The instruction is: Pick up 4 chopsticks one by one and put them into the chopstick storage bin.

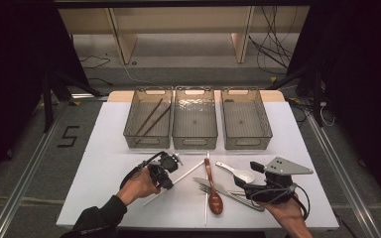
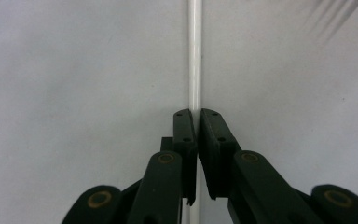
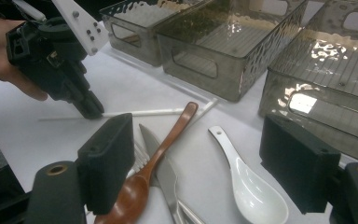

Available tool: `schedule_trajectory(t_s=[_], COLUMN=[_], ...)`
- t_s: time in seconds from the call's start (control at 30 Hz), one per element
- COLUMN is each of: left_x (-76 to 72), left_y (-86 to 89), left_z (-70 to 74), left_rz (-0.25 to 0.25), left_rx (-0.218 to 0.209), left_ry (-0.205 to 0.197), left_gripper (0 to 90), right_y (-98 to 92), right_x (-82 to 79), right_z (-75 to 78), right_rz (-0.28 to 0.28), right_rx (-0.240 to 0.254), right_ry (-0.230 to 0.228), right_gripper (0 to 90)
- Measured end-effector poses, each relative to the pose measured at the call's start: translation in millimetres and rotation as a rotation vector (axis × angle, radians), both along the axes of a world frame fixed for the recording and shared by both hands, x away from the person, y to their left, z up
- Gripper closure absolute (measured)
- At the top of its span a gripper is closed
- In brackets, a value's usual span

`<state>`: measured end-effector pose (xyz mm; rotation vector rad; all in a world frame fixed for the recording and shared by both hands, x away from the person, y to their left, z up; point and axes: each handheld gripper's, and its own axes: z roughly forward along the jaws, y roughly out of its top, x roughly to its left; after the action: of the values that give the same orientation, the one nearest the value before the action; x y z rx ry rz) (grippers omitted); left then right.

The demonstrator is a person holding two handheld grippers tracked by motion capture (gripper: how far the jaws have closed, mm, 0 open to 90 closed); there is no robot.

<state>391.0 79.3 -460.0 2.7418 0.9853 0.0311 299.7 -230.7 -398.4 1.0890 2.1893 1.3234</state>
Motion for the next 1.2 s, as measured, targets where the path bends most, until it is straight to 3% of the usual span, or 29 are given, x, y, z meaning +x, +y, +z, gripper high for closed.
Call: schedule_trajectory(t_s=[0.2, 0.5, 0.77, 1.2], left_x=[0.8, -1.1, 0.6, 2.7], left_y=[-4.7, -4.5, 0.6, 20.4], left_z=[0.4, 0.4, 3.7, 22.9], left_rz=[-0.013, -0.024, -0.018, -0.009], left_rx=[0.041, 0.035, 0.007, -0.036], left_ry=[0.006, -0.010, -0.025, -0.037], left_gripper=[82.9, 84.8, 85.0, 85.1], right_y=[0.1, 0.4, -0.1, -0.1], right_x=[0.0, 0.0, 0.0, -0.1], right_z=[-0.1, 0.0, 0.2, 0.3], right_rz=[0.000, 0.001, 0.000, -0.002], right_rx=[-0.003, -0.003, 0.000, 0.000], right_ry=[0.000, 0.001, -0.002, 0.001], right_gripper=[27.1, 27.1, 27.1, 27.1])
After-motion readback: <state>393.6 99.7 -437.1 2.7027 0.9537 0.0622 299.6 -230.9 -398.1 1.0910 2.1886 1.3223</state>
